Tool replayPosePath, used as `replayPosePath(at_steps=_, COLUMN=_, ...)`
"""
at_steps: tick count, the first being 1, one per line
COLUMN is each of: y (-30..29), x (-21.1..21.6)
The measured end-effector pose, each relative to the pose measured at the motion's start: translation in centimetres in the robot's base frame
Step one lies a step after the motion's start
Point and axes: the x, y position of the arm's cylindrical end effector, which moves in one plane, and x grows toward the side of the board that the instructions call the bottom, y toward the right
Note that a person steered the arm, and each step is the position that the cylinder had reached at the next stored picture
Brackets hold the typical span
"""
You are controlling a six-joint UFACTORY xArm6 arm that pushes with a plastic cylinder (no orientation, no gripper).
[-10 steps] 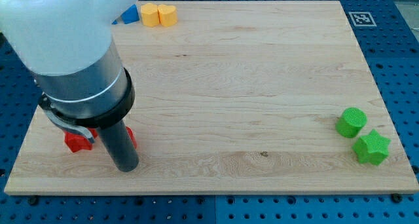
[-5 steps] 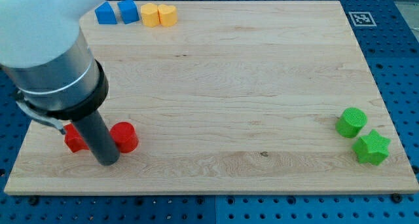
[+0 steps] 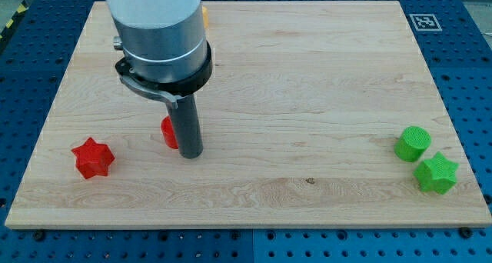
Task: Push the red circle right to the yellow blocks
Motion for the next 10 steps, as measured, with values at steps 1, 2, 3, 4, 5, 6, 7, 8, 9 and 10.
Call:
replayPosePath(at_steps=1, y=-2.9, x=0.0)
replayPosePath(at_steps=2, y=-3.3, x=-0.3)
replayPosePath(at_steps=3, y=-1.4, x=-0.8)
replayPosePath(at_steps=4, y=-0.9, x=-1.2)
replayPosePath(at_steps=5, y=-0.9, x=-1.2)
replayPosePath(at_steps=6, y=-1.1, x=-1.2)
replayPosePath(at_steps=7, y=-1.5, x=-1.3)
replayPosePath(at_steps=8, y=-2.1, x=-1.5)
replayPosePath(at_steps=9, y=-3.1, x=-3.6)
replayPosePath(at_steps=10, y=-4.7, x=-7.0)
